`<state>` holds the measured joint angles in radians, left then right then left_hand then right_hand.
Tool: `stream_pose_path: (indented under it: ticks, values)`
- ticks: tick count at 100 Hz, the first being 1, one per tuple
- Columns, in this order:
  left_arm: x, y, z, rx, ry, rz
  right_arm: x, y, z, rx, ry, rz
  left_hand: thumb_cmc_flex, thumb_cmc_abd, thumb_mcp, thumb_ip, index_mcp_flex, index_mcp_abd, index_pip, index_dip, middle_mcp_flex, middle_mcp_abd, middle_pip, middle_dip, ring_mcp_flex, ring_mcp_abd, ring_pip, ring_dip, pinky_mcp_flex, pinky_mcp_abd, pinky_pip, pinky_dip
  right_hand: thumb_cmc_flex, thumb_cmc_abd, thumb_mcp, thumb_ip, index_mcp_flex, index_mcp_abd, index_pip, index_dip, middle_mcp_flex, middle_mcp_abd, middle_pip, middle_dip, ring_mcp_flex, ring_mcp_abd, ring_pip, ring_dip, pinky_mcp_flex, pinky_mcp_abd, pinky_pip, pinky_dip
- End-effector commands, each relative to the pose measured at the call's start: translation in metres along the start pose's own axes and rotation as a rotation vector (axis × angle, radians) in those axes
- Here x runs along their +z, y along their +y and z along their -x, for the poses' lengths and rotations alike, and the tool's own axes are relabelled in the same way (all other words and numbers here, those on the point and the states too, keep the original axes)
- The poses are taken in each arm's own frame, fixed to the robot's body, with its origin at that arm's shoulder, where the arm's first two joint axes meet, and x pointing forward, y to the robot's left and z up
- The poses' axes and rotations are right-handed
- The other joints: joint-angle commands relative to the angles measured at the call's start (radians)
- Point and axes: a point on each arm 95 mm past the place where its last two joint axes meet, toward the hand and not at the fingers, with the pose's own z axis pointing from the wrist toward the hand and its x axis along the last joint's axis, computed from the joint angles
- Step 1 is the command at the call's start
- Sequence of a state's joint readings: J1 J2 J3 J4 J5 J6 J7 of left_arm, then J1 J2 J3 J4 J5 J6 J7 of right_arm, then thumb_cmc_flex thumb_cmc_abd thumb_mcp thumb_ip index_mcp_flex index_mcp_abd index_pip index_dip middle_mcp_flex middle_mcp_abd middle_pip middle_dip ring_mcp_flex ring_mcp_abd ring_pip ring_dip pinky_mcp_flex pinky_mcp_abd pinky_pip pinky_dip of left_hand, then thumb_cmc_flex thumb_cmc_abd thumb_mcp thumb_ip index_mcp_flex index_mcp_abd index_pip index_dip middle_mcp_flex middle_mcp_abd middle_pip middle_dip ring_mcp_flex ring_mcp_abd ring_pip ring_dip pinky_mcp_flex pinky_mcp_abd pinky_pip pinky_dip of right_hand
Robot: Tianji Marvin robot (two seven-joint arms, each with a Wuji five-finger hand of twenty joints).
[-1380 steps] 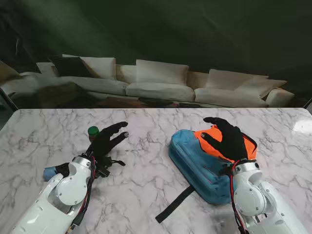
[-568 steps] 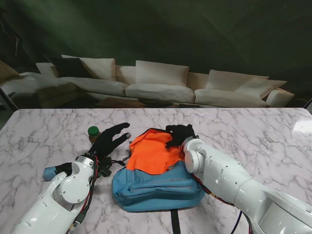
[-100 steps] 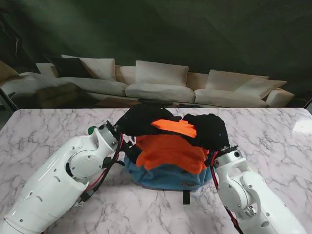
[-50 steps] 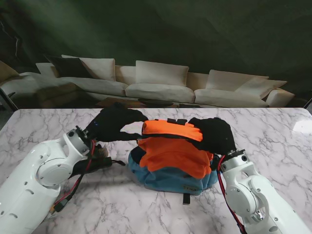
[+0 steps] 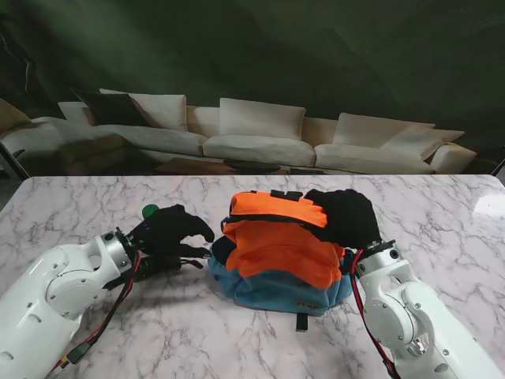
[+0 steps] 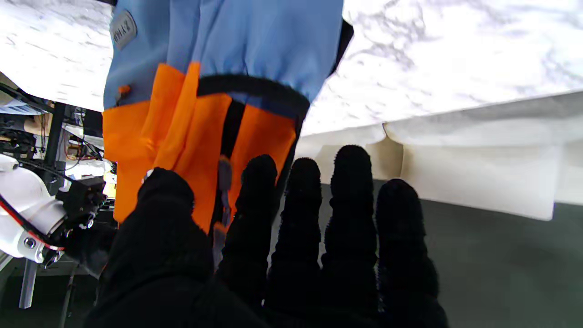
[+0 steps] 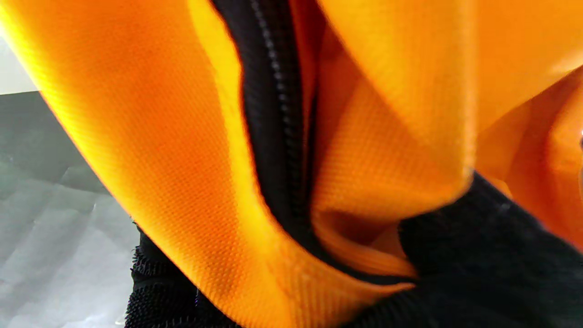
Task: Put the umbrella and water cup into the side pockets of the backpack
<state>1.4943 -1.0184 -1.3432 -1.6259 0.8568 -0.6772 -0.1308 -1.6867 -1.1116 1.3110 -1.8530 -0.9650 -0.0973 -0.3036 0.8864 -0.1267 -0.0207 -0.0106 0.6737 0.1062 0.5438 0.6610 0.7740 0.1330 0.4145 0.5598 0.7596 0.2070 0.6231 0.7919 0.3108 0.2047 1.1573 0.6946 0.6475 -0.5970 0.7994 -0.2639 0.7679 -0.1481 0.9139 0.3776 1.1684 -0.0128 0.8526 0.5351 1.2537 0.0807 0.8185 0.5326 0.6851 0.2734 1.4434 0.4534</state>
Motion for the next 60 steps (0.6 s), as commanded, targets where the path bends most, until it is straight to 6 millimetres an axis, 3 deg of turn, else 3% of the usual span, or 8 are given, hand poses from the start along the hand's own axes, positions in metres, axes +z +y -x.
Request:
stream_pose_path:
  ticks: [1, 9, 16, 34, 49, 60]
  values:
    - [0.007, 0.005, -0.003, -0.019, 0.007, 0.028, -0.001, -0.003, 0.000, 0.004, -0.007, -0.010, -0.004, 0.046, 0.002, 0.000, 0.027, -0.014, 0.005, -0.005, 0.022, -0.013, -0.006, -0.006, 0.021, 0.005, 0.032, 0.014, 0.019, 0.018, 0.063, 0.036, 0.125, 0.109, 0.071, 0.038, 0.035, -0.178, 0.111, 0.045, 0.006, -0.036, 0.009, 0.003, 0.056, -0.028, 0.014, 0.000, -0.012, -0.024, -0.004, -0.014]
    - [0.014, 0.010, -0.006, -0.044, 0.021, 0.046, -0.001, -0.004, -0.001, 0.005, -0.008, -0.014, -0.004, 0.048, 0.001, 0.000, 0.032, -0.015, -0.015, -0.034, 0.023, -0.010, -0.027, -0.032, 0.022, 0.012, 0.039, 0.019, 0.045, 0.012, 0.108, 0.055, 0.125, 0.111, 0.070, 0.038, 0.034, -0.178, 0.111, 0.044, 0.005, -0.037, 0.008, 0.003, 0.055, -0.027, 0.011, 0.001, -0.015, -0.023, -0.008, -0.015]
    - [0.019, 0.013, -0.009, -0.060, 0.032, 0.059, -0.001, -0.005, -0.001, 0.007, -0.007, -0.015, -0.002, 0.051, 0.002, 0.000, 0.036, -0.021, -0.033, -0.053, 0.020, -0.040, -0.051, -0.057, 0.026, 0.014, 0.042, 0.021, 0.062, 0.002, 0.128, 0.061, 0.125, 0.112, 0.070, 0.038, 0.033, -0.179, 0.111, 0.044, 0.005, -0.037, 0.009, 0.003, 0.056, -0.027, 0.008, 0.002, -0.017, -0.022, -0.011, -0.017]
    - [0.030, 0.023, -0.011, -0.088, 0.039, 0.117, 0.000, -0.007, -0.001, 0.014, -0.003, -0.020, 0.002, 0.062, 0.001, -0.001, 0.024, -0.032, -0.104, -0.100, -0.023, -0.065, -0.129, -0.146, 0.024, 0.021, 0.047, 0.029, 0.069, -0.003, 0.147, 0.064, 0.124, 0.113, 0.067, 0.038, 0.031, -0.175, 0.111, 0.041, 0.003, -0.039, 0.007, 0.002, 0.055, -0.027, 0.002, 0.004, -0.023, -0.018, -0.021, -0.022]
    - [0.035, 0.028, -0.011, -0.095, 0.037, 0.175, 0.000, -0.008, -0.002, 0.015, 0.002, -0.026, -0.006, 0.078, -0.003, -0.002, -0.081, -0.062, -0.244, -0.183, -0.173, -0.129, -0.229, -0.254, -0.006, 0.020, 0.028, 0.025, 0.082, -0.020, 0.152, 0.057, 0.124, 0.113, 0.067, 0.038, 0.031, -0.177, 0.111, 0.040, 0.003, -0.041, 0.006, 0.001, 0.056, -0.028, -0.003, 0.005, -0.026, -0.016, -0.027, -0.024]
    - [0.037, 0.030, -0.013, -0.104, 0.051, 0.175, -0.001, -0.009, -0.002, 0.014, 0.003, -0.028, 0.006, 0.084, -0.003, -0.005, -0.174, -0.146, -0.363, -0.268, -0.275, -0.177, -0.255, -0.328, -0.046, 0.006, -0.003, 0.000, 0.065, -0.035, 0.137, 0.037, 0.123, 0.112, 0.067, 0.038, 0.031, -0.177, 0.111, 0.039, 0.004, -0.043, 0.005, 0.001, 0.056, -0.028, -0.005, 0.006, -0.027, -0.015, -0.028, -0.025]
